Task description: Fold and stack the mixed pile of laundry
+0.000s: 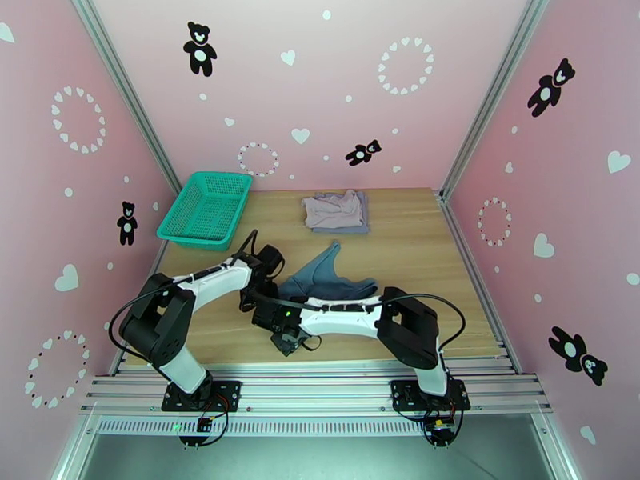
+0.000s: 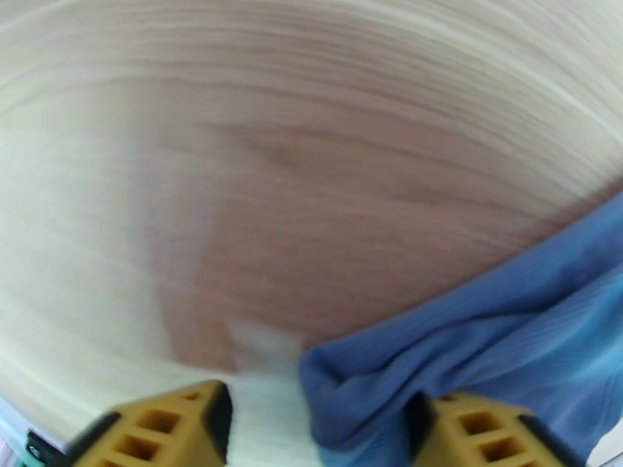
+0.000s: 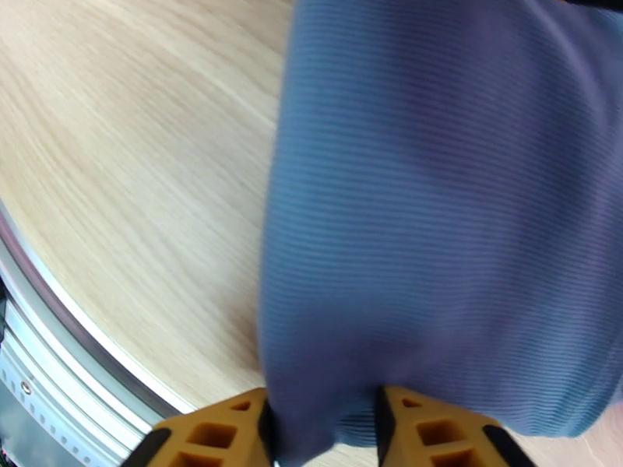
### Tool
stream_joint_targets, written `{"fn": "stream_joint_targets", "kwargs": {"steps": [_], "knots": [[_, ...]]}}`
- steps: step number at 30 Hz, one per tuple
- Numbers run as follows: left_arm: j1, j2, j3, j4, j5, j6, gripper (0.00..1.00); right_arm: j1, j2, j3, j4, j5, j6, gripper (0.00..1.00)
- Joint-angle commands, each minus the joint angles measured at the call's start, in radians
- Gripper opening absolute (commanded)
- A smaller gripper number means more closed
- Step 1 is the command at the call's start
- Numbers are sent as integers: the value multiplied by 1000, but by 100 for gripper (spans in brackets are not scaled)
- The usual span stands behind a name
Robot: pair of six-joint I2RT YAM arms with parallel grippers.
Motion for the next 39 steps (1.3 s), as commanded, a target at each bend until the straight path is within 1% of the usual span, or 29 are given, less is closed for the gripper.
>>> {"fn": "stream_joint_targets", "kwargs": {"steps": [1,4,6,7,9,11,14,17,21,23,26,34,39], "knots": [[-3,-41,152,-121,-35,28,79,-41,-134,34,-73,84,16,53],[-3,-22,324,-183,-39,67,80,-76,-255,12,-122,122,19,56],[-5,20,442,-192,10,112,80,-126,-348,-34,-133,126,23,58],[-5,55,503,-188,53,141,80,-168,-402,-74,-126,115,24,58],[-10,141,623,-186,116,183,80,-272,-495,-156,-106,75,19,58],[-26,255,755,-189,172,246,80,-424,-586,-253,-69,1,2,61],[-41,418,937,-201,223,298,80,-614,-665,-348,-27,-94,-20,63],[-62,558,1077,-165,310,331,80,-764,-697,-415,-2,-147,-35,64],[-92,738,1273,-188,366,353,79,-904,-698,-495,56,-214,-34,64],[-108,810,1357,-200,364,361,79,-946,-686,-527,93,-234,-32,64],[-116,875,1422,-185,355,350,79,-982,-652,-551,136,-251,-33,64],[-116,996,1525,-171,312,338,79,-997,-506,-556,221,-269,-30,63],[-117,1035,1542,-160,312,346,79,-996,-420,-555,284,-290,-16,60]]}}
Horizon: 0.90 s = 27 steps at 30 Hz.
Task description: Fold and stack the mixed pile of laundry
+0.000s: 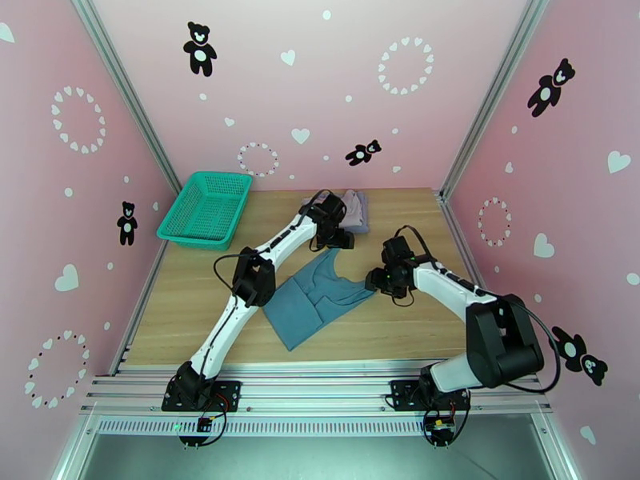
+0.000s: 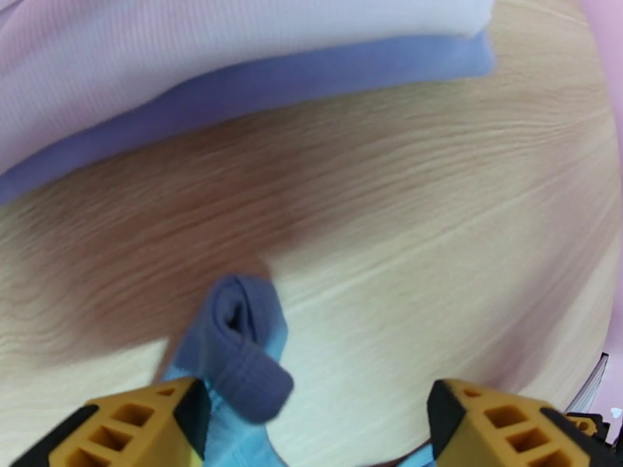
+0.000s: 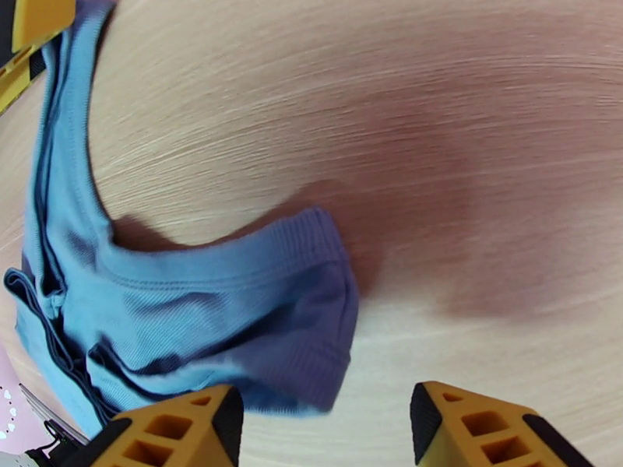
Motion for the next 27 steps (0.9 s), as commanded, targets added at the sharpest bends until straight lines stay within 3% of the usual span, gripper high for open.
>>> {"fn": "stream_joint_targets", "kwargs": {"steps": [1,6,10,13,17,20,27], "knots": [[2,46,33,1,-15,19,79,-2,54,-7,63,-28,6,58],[1,80,51,-1,-11,25,78,-3,114,3,94,-49,13,50],[1,95,46,-10,-9,30,67,-2,144,0,115,-71,20,37],[1,98,32,-9,-14,35,46,-3,159,-4,130,-87,24,26],[2,101,23,0,-26,29,1,-2,157,2,134,-98,15,8],[2,93,33,20,-28,14,0,-2,142,46,79,-64,-19,0],[1,24,66,79,-18,-26,0,-2,74,208,-93,26,-104,0]]}}
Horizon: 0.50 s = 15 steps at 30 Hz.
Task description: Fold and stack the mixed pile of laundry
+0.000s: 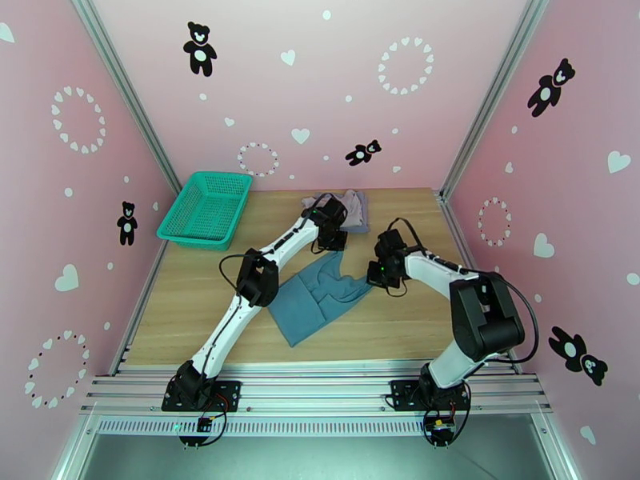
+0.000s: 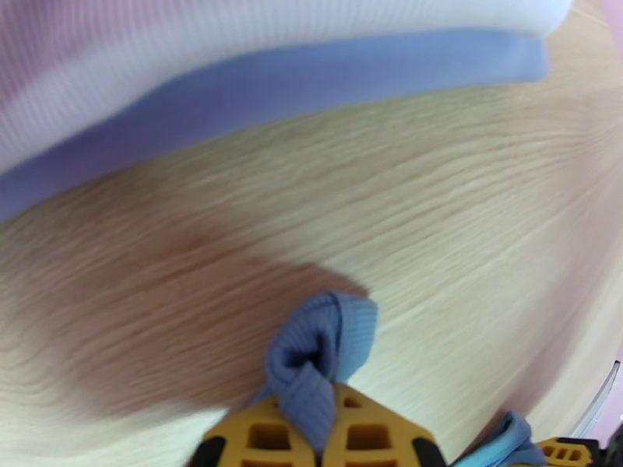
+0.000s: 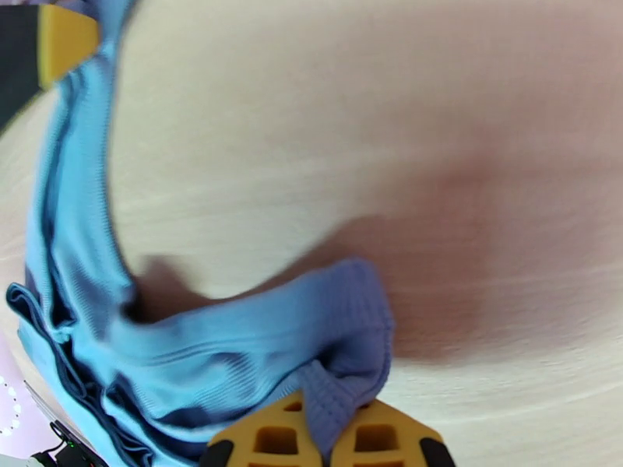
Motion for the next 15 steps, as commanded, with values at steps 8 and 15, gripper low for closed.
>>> {"fn": "stream_joint_targets", "kwargs": {"steps": [8,15], "knots": [[1,-308,-229,149,-127,-7,0,81,-202,65,-110,-33,-70,0],[9,-579,-574,257,-251,10,0,256,-271,41,-115,13,-48,0]]}}
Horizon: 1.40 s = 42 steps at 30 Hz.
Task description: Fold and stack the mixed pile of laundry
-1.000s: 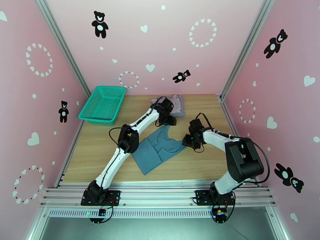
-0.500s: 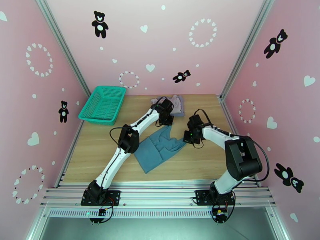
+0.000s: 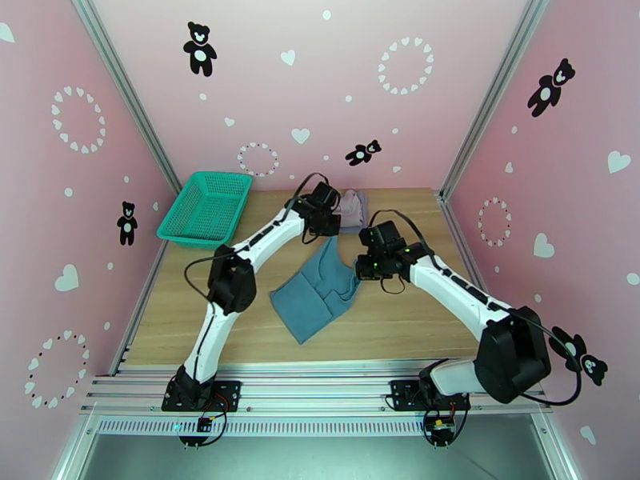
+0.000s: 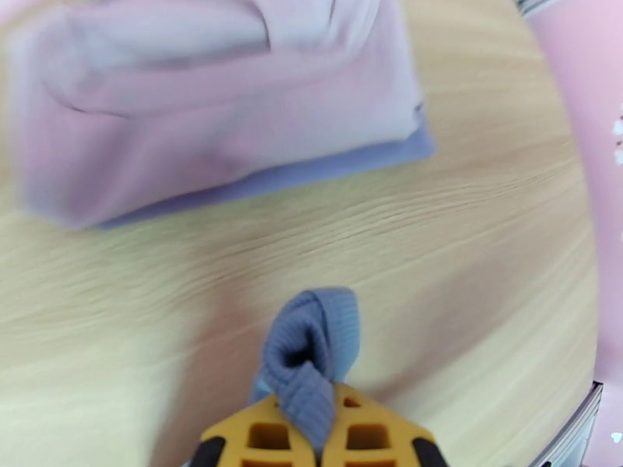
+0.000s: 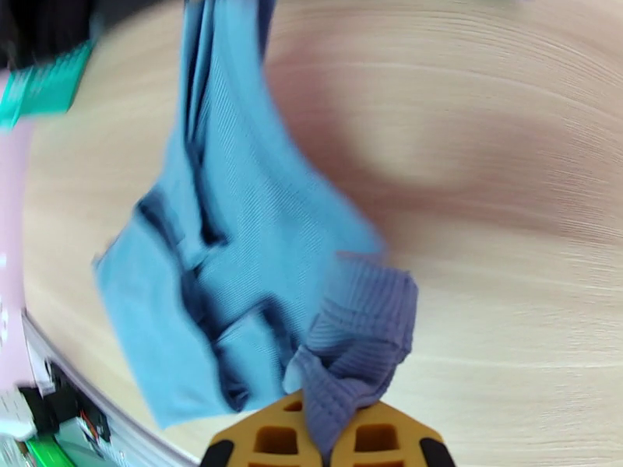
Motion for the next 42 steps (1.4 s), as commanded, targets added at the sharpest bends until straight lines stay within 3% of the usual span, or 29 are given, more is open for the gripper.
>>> {"fn": "stream_joint_targets", "kwargs": {"steps": [1,10,16,25,31,33,42], "knots": [[11,-129,-165,92,-86,12,0,61,-46,-13,-21,27,21,0],[19,-486,-633,211,-172,-5,0,293,-59,-36,60,78,111,0],[23,-626,-856,269,-196,-39,0,479,-5,-26,92,162,136,0],[25,-768,-1072,302,-260,-91,0,679,199,41,143,175,111,0],[25,-815,-1177,322,-259,-132,0,745,316,104,103,221,113,0],[25,-825,-1216,337,-258,-149,8,749,327,104,105,230,121,0],[25,-833,-1309,350,-302,-195,35,750,343,104,133,210,118,40]]}}
